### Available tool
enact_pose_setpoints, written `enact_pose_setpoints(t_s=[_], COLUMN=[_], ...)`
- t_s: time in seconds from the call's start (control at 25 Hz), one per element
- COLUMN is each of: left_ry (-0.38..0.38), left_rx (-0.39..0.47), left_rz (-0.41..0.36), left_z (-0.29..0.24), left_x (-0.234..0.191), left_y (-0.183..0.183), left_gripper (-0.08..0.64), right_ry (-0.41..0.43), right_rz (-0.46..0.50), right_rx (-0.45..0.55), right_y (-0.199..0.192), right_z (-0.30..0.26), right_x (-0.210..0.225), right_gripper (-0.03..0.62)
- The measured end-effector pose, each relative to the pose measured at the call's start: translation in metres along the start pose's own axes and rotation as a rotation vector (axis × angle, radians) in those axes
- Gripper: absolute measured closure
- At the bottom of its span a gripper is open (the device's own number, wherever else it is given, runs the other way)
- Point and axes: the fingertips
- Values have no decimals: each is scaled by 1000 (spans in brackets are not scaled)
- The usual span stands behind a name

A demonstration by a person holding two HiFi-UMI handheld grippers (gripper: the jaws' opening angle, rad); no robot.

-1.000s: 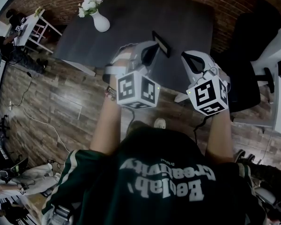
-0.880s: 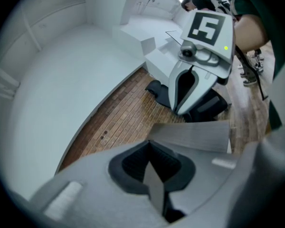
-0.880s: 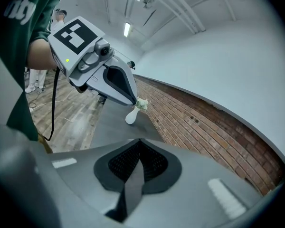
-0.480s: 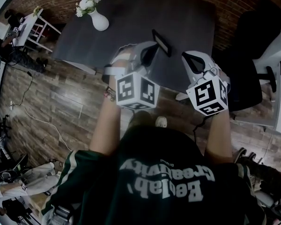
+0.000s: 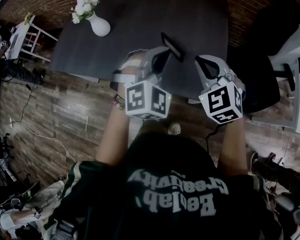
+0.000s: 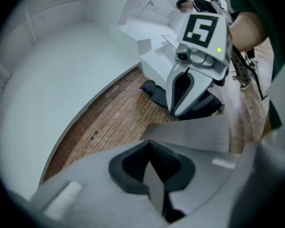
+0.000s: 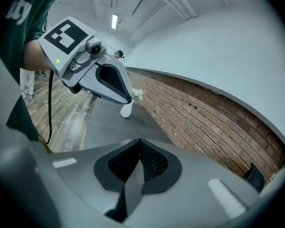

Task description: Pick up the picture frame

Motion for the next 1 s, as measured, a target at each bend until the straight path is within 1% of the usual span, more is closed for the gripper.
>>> enact_pose_setpoints(t_s=[0.08,0.16,0.2,0.4,0.48,0.72,0.88,1.0], left_ry=[-17,-42,-55,-104,-125,-172,-196,-202], left_rx=[12,21,28,68,77,106,131,127], left_rz=[-4,3,8,-7,-7,2,20,30], left_z=[-7,-12,-14,-30,-35,-48,-58,-68], left_x=[-7,-12,-14,-28,-32,-33,-31,-31], left_y=[-9,-19,-23,-46,-56,-83,-91,-95], left_gripper=[557,557,557,557,557,557,557,557], right_ry=[3,24,27,-3,-14,-26,-20,-3], right_rz=[-18,-43,-54,-102,-125,-180,-211,-232], right_rx=[-20,-35,-38,-74,-94,-148,-186,-202], right_y=[-1,-1,0,0,-3,-15,-27,-38], right_z=[-13,-28,-35,-67,-79,-105,-116,-123], right_x=[2,-1,-2,7,10,8,3,2], right_gripper=[584,538,531,514,484,432,411,386])
Point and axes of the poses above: the fingertips, and each gripper's own axes: z backward along the fingers, x to its right, y out of its top, and after that the axes turned 9 degrees about x, right-handed
